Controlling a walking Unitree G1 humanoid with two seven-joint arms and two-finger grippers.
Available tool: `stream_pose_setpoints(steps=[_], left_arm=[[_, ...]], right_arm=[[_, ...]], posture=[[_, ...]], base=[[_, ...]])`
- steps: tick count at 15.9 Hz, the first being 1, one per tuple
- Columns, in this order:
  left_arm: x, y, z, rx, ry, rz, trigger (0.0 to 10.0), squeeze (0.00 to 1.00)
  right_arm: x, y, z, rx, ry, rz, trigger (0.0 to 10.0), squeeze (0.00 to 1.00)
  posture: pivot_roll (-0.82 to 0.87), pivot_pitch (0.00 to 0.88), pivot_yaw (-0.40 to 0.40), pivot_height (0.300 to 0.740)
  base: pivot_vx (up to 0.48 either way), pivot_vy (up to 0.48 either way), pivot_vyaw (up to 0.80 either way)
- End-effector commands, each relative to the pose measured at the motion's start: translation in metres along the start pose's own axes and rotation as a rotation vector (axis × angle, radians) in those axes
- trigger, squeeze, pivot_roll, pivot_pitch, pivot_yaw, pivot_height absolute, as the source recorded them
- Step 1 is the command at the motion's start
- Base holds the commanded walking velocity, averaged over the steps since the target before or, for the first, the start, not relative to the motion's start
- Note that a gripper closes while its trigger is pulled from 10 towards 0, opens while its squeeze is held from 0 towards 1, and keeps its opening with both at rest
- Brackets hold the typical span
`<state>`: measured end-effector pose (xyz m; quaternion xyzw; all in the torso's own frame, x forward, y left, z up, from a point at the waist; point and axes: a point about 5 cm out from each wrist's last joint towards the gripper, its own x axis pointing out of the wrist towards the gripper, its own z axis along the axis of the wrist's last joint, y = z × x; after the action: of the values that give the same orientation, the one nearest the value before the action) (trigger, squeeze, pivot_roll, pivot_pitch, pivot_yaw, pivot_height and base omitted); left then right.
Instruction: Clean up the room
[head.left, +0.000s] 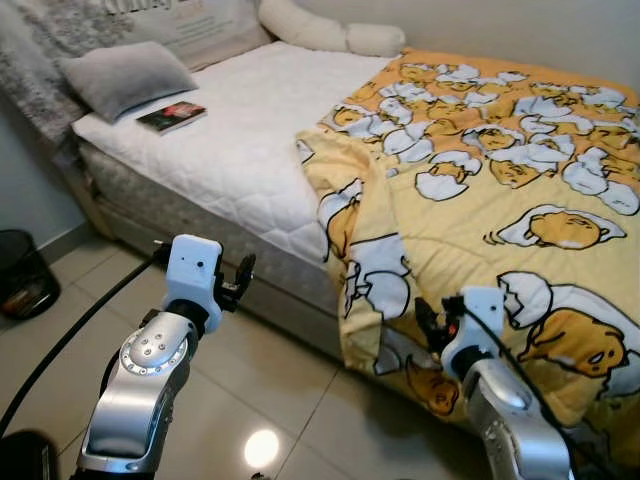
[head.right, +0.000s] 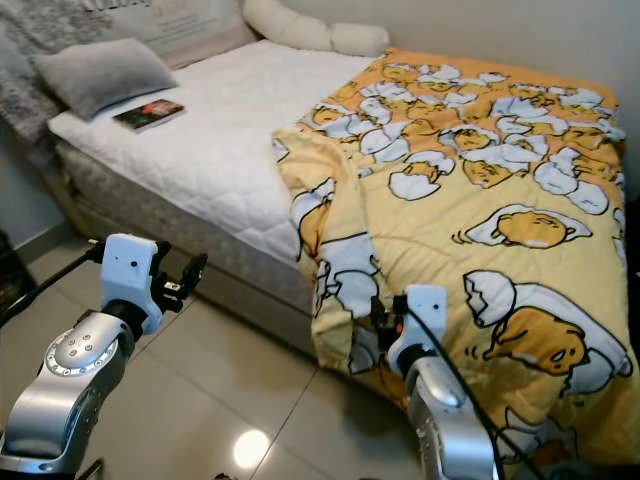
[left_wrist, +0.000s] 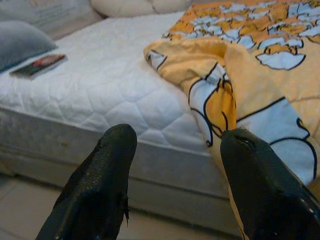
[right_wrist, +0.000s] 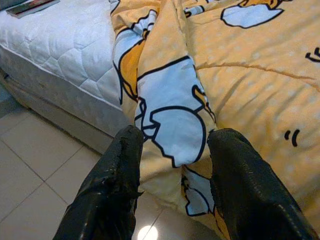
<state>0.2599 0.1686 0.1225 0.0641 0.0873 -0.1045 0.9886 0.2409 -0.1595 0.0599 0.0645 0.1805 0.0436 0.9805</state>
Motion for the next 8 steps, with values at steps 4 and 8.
stream_pose_setpoints(steps=[4, 8], left_arm=[[-0.0005, 0.0041, 0.0029, -0.004, -0.002, 0.018, 10.0, 0.37], [0.0001, 0.0043, 0.0027, 0.004, 0.003, 0.016, 10.0, 0.37]], right_arm=[[0.0015, 0.0016, 0.0058, -0.002, -0.007, 0.024, 10.0, 0.0], [0.0029, -0.0001, 0.0053, -0.003, 0.005, 0.016, 10.0, 0.0]], posture=[[-0.08, 0.0, 0.028, 0.74], [-0.08, 0.0, 0.028, 0.74]], base=[[0.314, 0.0, 0.0], [0.317, 0.0, 0.0]])
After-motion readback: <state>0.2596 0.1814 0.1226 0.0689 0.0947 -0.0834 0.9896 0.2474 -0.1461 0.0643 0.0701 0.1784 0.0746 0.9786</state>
